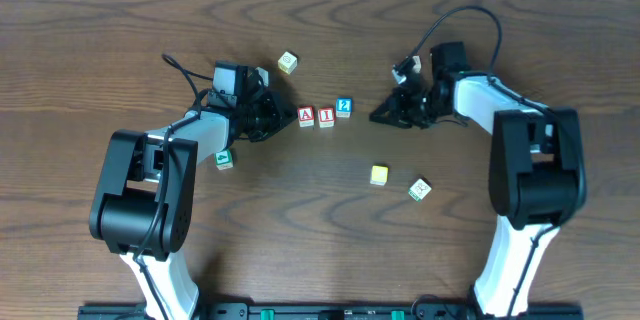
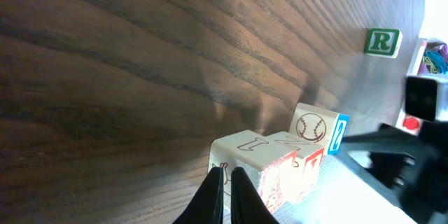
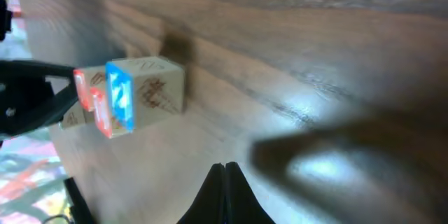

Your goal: Spell out Ai2

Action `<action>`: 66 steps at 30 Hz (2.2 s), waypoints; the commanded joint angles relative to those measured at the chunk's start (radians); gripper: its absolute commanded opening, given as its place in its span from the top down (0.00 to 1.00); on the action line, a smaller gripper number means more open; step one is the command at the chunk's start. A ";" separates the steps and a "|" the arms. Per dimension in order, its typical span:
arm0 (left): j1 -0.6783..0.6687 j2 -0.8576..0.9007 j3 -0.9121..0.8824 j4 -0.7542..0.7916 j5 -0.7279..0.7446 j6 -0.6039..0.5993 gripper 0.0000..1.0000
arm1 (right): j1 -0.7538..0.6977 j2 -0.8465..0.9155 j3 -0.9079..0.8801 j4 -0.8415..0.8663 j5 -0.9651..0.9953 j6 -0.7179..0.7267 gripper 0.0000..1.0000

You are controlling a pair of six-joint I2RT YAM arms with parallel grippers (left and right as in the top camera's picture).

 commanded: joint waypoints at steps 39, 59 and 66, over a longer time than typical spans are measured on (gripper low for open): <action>0.001 0.011 -0.003 0.027 0.002 -0.014 0.93 | 0.240 -0.073 -0.134 0.138 -0.058 0.186 0.98; 0.002 0.011 -0.003 0.015 0.003 0.029 0.94 | 0.438 -0.199 -0.120 0.076 0.467 0.167 0.99; 0.002 0.011 -0.003 0.015 0.004 0.034 0.93 | 0.443 -0.199 -0.120 0.101 0.541 0.193 0.98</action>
